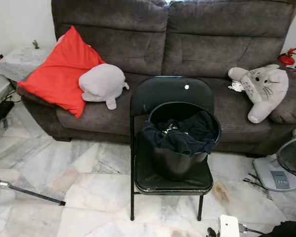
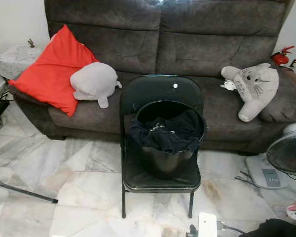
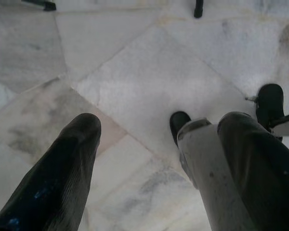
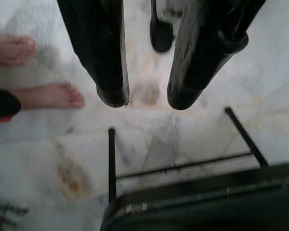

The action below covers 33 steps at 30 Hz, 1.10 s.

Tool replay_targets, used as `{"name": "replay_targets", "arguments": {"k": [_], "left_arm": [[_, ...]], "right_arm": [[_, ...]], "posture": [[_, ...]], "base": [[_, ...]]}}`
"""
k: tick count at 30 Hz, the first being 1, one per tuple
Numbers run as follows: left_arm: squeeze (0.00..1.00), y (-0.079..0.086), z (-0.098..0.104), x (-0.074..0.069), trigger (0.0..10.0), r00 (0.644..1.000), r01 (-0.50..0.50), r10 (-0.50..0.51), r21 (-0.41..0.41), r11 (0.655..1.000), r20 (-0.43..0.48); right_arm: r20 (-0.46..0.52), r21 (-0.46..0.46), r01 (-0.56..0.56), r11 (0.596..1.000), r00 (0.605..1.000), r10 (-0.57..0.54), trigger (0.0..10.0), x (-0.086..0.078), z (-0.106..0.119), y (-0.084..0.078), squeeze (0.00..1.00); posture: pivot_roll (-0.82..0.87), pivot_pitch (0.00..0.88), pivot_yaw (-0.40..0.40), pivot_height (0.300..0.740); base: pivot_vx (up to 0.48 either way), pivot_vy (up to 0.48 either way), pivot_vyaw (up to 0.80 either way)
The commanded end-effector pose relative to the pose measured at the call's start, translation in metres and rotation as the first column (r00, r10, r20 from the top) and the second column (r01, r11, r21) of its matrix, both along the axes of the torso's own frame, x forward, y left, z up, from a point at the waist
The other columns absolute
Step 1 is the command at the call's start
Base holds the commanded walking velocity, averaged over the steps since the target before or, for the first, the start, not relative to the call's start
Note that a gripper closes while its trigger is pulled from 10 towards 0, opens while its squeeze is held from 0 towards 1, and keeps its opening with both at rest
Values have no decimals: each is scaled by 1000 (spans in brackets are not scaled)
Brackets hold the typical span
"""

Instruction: Hang hanger

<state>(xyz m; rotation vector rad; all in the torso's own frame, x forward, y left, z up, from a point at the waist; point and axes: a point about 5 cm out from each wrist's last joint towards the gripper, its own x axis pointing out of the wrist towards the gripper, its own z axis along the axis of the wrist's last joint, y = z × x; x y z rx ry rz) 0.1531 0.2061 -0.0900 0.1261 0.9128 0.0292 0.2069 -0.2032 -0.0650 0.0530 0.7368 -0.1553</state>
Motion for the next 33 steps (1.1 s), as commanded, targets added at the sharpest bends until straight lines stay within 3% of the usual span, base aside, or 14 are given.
{"name": "replay_targets", "arguments": {"k": [1, 2, 3, 7, 8, 10, 13, 14, 15, 20, 23, 33], "left_arm": [[0, 2, -1, -4, 10000, 1000, -12, 12, -3, 1000, -8], [0, 2, -1, -5, 10000, 1000, -12, 11, -5, 1000, -8], [0, 2, -1, -5, 10000, 1000, -12, 11, -5, 1000, -8], [0, 2, -2, -6, 10000, 1000, -18, 18, -9, 1000, -6], [0, 2, -2, -7, 10000, 1000, -16, 16, -9, 1000, -7], [0, 2, -2, -8, 10000, 1000, -15, 15, -9, 1000, -10], [0, 2, -3, -9, 10000, 1000, -10, 10, -9, 1000, -13], [0, 1, -3, -9, 10000, 1000, -7, 7, -10, 1000, -14], [0, 2, -3, -9, 10000, 1000, -7, 7, -10, 1000, -14], [0, 4, -3, -10, 10000, 1000, -4, 3, -7, 1000, -22], [0, 4, -3, -11, 10000, 1000, -1, 1, -6, 1000, -26], [0, 7, -4, -14, 10000, 999, 6, -6, 1, 1000, -39]], "right_arm": [[62, -20, 10, 1000, 998, -9, 10000, 6, 6, 0, 0], [173, -105, 15, 994, 985, 4, 10000, 20, 20, -4, 0], [173, -105, 15, 994, 985, 4, 10000, 20, 20, -4, 0], [400, -176, 25, 984, 915, 48, 10000, 47, 52, -7, 0], [503, -195, 17, 981, 860, 85, 10000, 56, 69, -4, 0], [605, -219, 9, 976, 786, 128, 10000, 63, 91, 1, 0], [662, -222, -4, 975, 734, 153, 10000, 63, 104, 7, 0], [685, -236, -24, 971, 705, 184, 10000, 59, 109, 12, 349], [694, -236, -32, 971, 694, 191, 10000, 57, 111, 15, 1000], [724, -258, -57, 964, 650, 232, 10000, 49, 125, 23, 1000], [731, -254, -56, 966, 642, 229, 10000, 48, 130, 25, 1000], [715, -222, -52, 974, 670, 199, 10000, 41, 132, 34, 1000]], "posture": [[-67, 111, -3, 740], [-61, 110, -6, 740], [-61, 110, -6, 740], [-70, 112, -8, 740], [-72, 114, -6, 740], [-78, 114, -6, 740], [-83, 114, -5, 740], [-80, 110, -7, 740], [-78, 109, -7, 740], [-88, 97, -2, 740], [-95, 91, 1, 740], [-83, 74, 6, 740]], "base": [[0, 0, 0], [0, 0, 0], [0, 0, 0], [0, 0, 0], [0, 0, 0], [0, 0, 0], [0, 0, 0], [0, 0, 0], [0, 0, 0], [0, 0, 0], [0, 0, 0], [0, 0, 0]]}}
